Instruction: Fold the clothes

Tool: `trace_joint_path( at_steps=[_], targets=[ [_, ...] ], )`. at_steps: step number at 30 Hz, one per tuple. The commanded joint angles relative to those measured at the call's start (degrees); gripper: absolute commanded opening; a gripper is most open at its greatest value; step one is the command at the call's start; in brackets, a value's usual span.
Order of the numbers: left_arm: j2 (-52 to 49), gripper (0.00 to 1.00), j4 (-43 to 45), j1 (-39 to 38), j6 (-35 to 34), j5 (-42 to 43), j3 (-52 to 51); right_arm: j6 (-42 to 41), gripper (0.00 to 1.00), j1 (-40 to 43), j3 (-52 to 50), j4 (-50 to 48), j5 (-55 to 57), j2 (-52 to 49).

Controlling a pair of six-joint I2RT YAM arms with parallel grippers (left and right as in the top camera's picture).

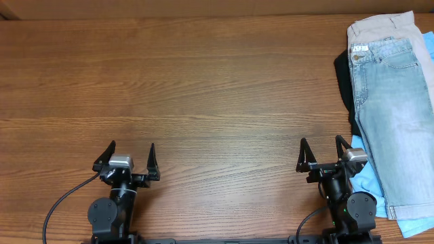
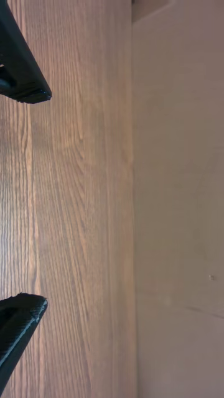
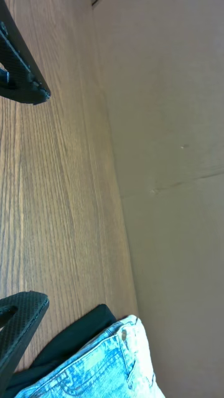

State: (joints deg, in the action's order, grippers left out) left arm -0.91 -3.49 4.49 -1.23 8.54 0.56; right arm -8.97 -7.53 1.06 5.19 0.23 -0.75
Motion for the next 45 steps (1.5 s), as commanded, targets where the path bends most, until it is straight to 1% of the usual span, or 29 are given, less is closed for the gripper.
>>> trace_joint_path(
  at_steps=[1,4,9,11,13,17,19,22,23,25,27,29,30,31,33,34,35,37,39,42,45],
  targets=[
    [0.0,1.0,-0.3,0.1,1.3,-3.4,-0.3,0.1,1.0,0.3,-0.6,-0.4,0.1,0.2],
    [0.0,1.0,-0.3,0.1,1.2,-3.2,-0.3,0.0,1.0,0.3,-0.6,-0.4,0.1,0.2],
    [0.0,1.0,-0.1,0.0,-0.9,-0.2,-0.3,0.2,1.0,0.3,-0.6,-0.7,0.7,0.2],
    [0.0,1.0,0.2,0.0,-1.7,2.1,-0.3,0.1,1.0,0.3,-0.6,-1.4,0.7,0.2],
    [0.0,1.0,0.6,0.0,-1.5,6.3,-0.3,-0.2,1.0,0.3,-0.6,-2.2,0.8,0.2],
    [0.0,1.0,0.8,0.0,-1.4,9.5,0.2,-0.1,1.0,0.3,-0.6,-4.9,1.7,0.2],
    [-0.2,1.0,0.3,0.0,-1.3,10.6,2.0,-0.2,1.0,0.3,-0.2,-6.9,1.7,0.2],
    [-1.2,1.0,-2.8,0.0,-0.7,10.3,6.8,-0.2,1.0,0.3,1.9,-6.8,2.3,0.2],
    [-2.9,1.0,-6.1,0.0,1.1,9.3,11.3,-0.2,1.0,0.3,3.5,-6.8,2.3,0.2],
    [-6.5,1.0,-10.1,0.0,2.6,6.6,17.2,-0.2,1.0,0.3,5.9,-6.8,2.3,0.0],
    [-10.9,1.0,-13.8,0.0,2.5,4.5,22.7,-0.2,1.0,0.3,8.2,-6.8,2.7,-0.5],
    [-16.1,1.0,-17.6,0.0,2.5,4.4,28.6,-0.2,1.0,0.3,10.9,-6.5,3.6,-1.3],
    [-19.2,1.0,-19.3,0.0,2.5,4.4,31.7,-0.2,1.0,0.3,12.5,-5.9,4.0,-1.9],
    [-25.4,1.0,-23.0,0.0,2.5,4.5,38.2,-0.2,1.0,0.3,15.6,-4.4,4.7,-3.5],
    [-32.5,1.0,-27.1,0.0,2.5,4.7,45.4,-0.1,1.0,0.3,19.9,-1.1,4.9,-6.3],
    [-38.5,1.0,-30.9,0.0,2.5,5.1,51.6,-0.2,1.0,0.3,24.1,2.7,4.9,-9.7],
    [-45.5,1.0,-36.6,0.0,2.5,5.9,59.1,-0.1,1.0,0.3,28.9,6.7,4.9,-14.1],
    [-51.9,1.0,-42.6,0.0,2.5,6.9,66.2,-0.1,1.0,0.3,33.6,10.1,4.9,-18.8],
    [-59.3,1.0,-49.4,0.0,2.5,8.1,74.1,-0.1,1.0,0.3,40.1,14.4,4.9,-26.0],
    [-66.8,1.0,-56.2,0.0,2.5,10.1,81.9,-0.2,1.0,0.3,48.3,20.2,4.8,-35.2],
    [-71.5,1.0,-59.4,0.0,2.5,10.6,85.7,-0.2,1.0,0.3,56.1,27.1,4.7,-43.9]
  ],
)
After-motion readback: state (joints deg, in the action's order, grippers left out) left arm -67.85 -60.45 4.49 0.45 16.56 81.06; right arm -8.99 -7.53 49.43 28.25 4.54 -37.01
